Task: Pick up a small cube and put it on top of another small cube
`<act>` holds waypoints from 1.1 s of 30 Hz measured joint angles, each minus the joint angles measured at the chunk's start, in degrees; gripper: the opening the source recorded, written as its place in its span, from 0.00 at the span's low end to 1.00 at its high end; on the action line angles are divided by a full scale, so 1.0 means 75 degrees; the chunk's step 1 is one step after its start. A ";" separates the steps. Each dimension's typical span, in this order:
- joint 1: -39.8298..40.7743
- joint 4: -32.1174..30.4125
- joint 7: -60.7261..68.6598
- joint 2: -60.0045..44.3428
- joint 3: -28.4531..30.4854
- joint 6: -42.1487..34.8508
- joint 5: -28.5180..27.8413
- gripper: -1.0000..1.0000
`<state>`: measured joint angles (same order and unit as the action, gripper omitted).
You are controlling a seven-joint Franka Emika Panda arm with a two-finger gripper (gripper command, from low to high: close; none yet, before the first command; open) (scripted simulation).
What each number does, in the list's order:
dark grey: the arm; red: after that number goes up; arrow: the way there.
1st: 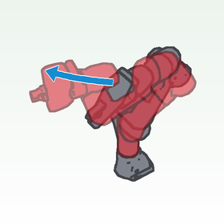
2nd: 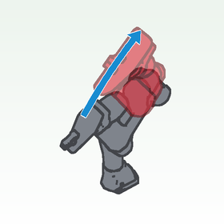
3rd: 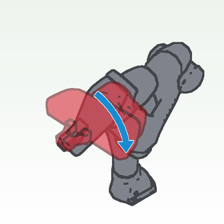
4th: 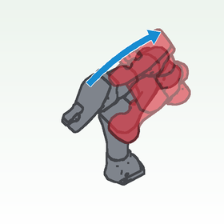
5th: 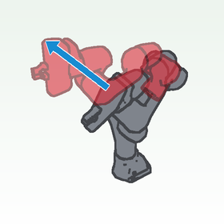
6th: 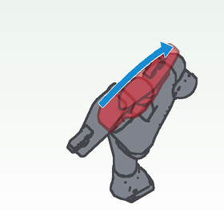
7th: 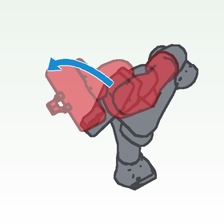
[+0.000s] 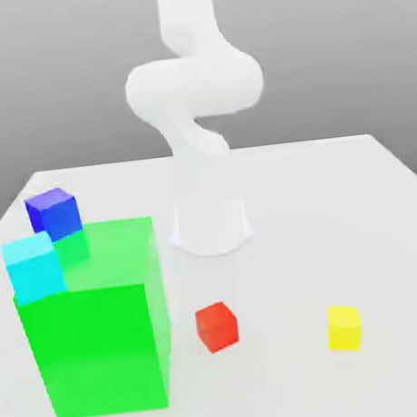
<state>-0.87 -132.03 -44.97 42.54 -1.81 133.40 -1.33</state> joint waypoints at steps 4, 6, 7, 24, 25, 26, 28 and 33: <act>0.0155 -0.0645 -0.0722 -0.0753 -0.0077 0.0613 0.0238 0.50; 0.0267 -0.1014 -0.1180 -0.1113 -0.0119 0.0923 0.0395 0.50; 0.0326 -0.1201 -0.1416 -0.1294 -0.0151 0.1082 0.0473 0.50; 0.1401 -0.4398 -0.6159 -0.4343 -0.1340 0.3772 0.0884 0.50; 0.1448 -0.4588 -0.6538 -0.4518 -0.1372 0.3933 0.0774 0.50; 0.1553 -0.4778 -0.6933 -0.4689 -0.1455 0.4092 0.0641 0.50; 0.1716 -0.5115 -0.7594 -0.4885 -0.1509 0.4312 0.0605 0.50; 0.1849 -0.5195 -0.7962 -0.5321 -0.1419 0.4700 0.0769 0.50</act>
<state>12.99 -170.99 -104.69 2.63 -12.45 168.65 4.44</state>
